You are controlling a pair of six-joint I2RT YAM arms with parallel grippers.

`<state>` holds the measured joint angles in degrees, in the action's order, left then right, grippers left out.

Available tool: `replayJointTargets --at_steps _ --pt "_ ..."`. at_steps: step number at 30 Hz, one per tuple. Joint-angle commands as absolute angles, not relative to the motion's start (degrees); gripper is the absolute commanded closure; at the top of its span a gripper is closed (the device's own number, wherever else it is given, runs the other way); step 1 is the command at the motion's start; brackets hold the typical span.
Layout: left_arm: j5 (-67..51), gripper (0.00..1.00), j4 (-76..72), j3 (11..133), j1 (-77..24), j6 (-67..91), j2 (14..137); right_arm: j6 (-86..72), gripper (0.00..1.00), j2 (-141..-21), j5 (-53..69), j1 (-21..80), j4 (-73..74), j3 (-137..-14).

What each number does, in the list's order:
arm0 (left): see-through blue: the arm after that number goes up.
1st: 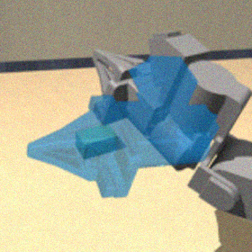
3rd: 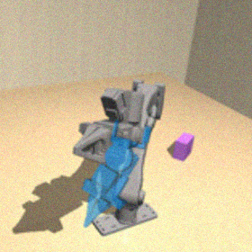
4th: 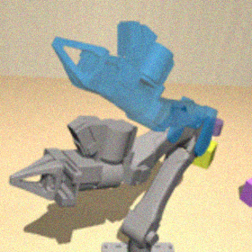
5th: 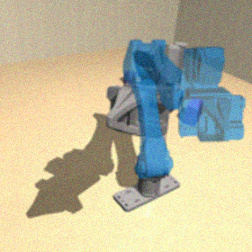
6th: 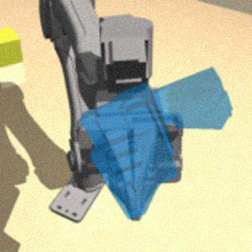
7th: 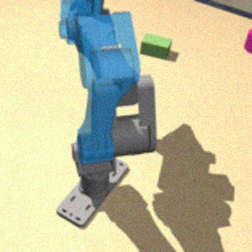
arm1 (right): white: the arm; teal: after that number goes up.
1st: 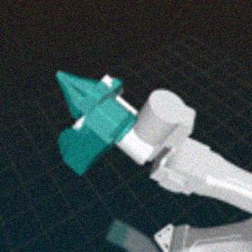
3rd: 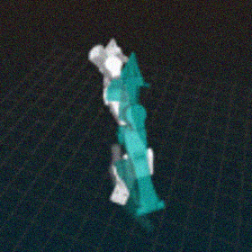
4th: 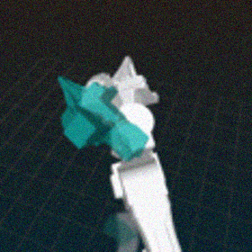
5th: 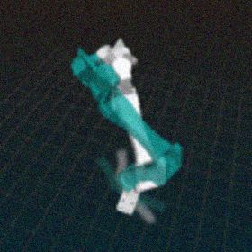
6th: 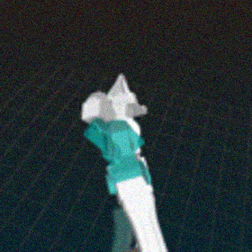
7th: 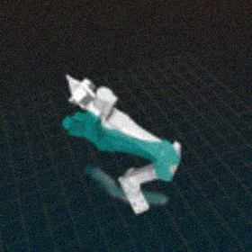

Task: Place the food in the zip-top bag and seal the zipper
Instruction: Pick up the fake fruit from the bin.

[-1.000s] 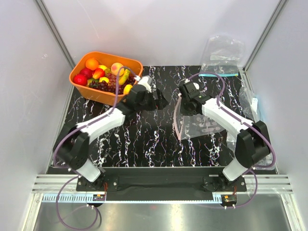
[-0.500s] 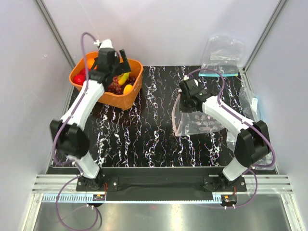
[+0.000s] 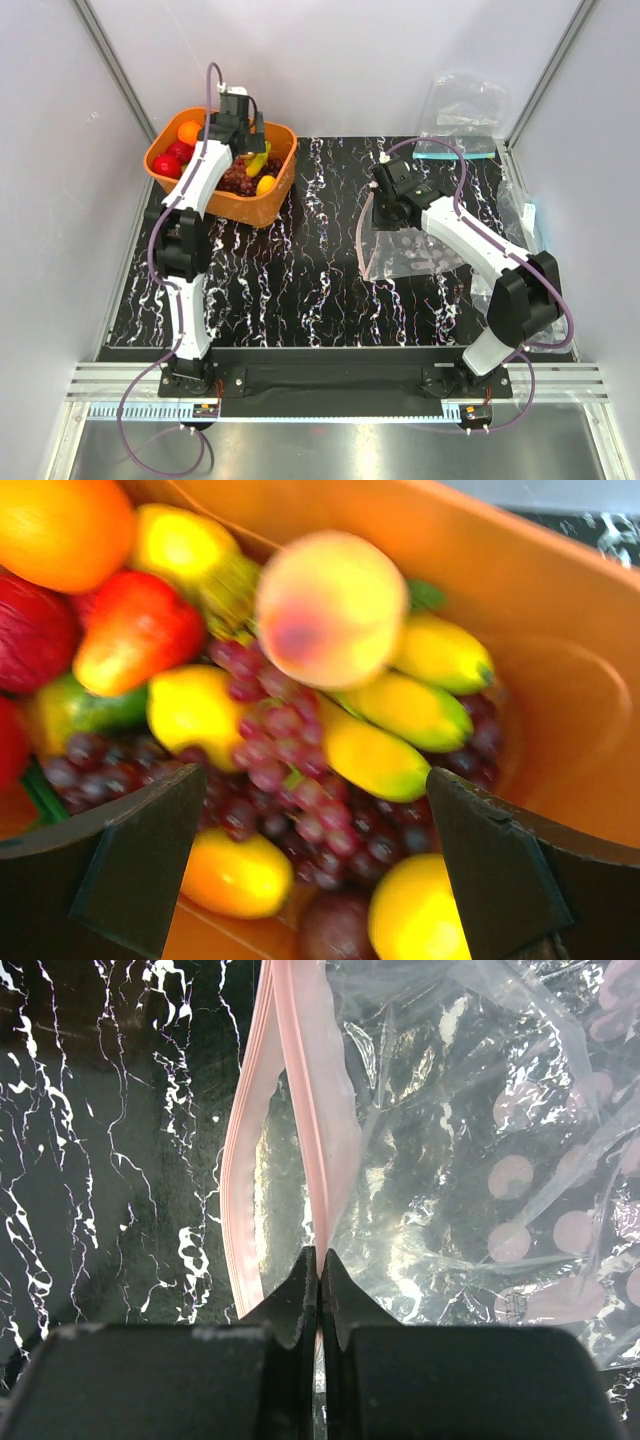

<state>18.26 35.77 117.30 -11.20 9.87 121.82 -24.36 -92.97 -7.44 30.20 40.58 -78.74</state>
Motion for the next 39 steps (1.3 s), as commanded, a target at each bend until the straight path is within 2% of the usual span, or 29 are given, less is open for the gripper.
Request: replayJointTargets --at_steps 1,9,17,18,19,21,28,39 --pt "15.03 0.01 34.72 122.78 -8.71 8.00 123.22 -22.77 1.00 -92.81 -7.30 30.06 41.22 -81.30" --pt "10.82 0.01 38.58 135.07 -7.82 7.29 135.43 -22.68 1.00 -93.34 -5.98 29.97 41.22 -82.35" --pt "-1.39 0.02 30.85 133.68 -4.22 12.56 141.49 -22.32 1.00 -93.52 -6.24 30.06 41.75 -82.62" --pt "-3.41 0.05 30.68 133.86 -3.87 12.92 141.85 -22.41 1.00 -93.25 -6.24 29.97 41.75 -82.62" --pt "-4.04 0.19 29.98 133.60 -3.52 13.27 141.94 -22.41 1.00 -93.08 -6.41 29.97 41.84 -82.53" --pt "-4.65 0.29 28.75 132.20 -3.51 13.54 140.37 -22.50 1.00 -92.55 -6.68 29.97 41.75 -82.27" --pt "-3.16 0.56 15.92 112.88 -3.43 11.60 122.82 -22.68 1.00 -91.23 -6.59 29.97 41.66 -80.86" --pt "-6.93 0.57 15.29 95.21 -5.00 12.83 101.35 -21.97 1.00 -89.47 -5.89 29.97 42.27 -80.51"
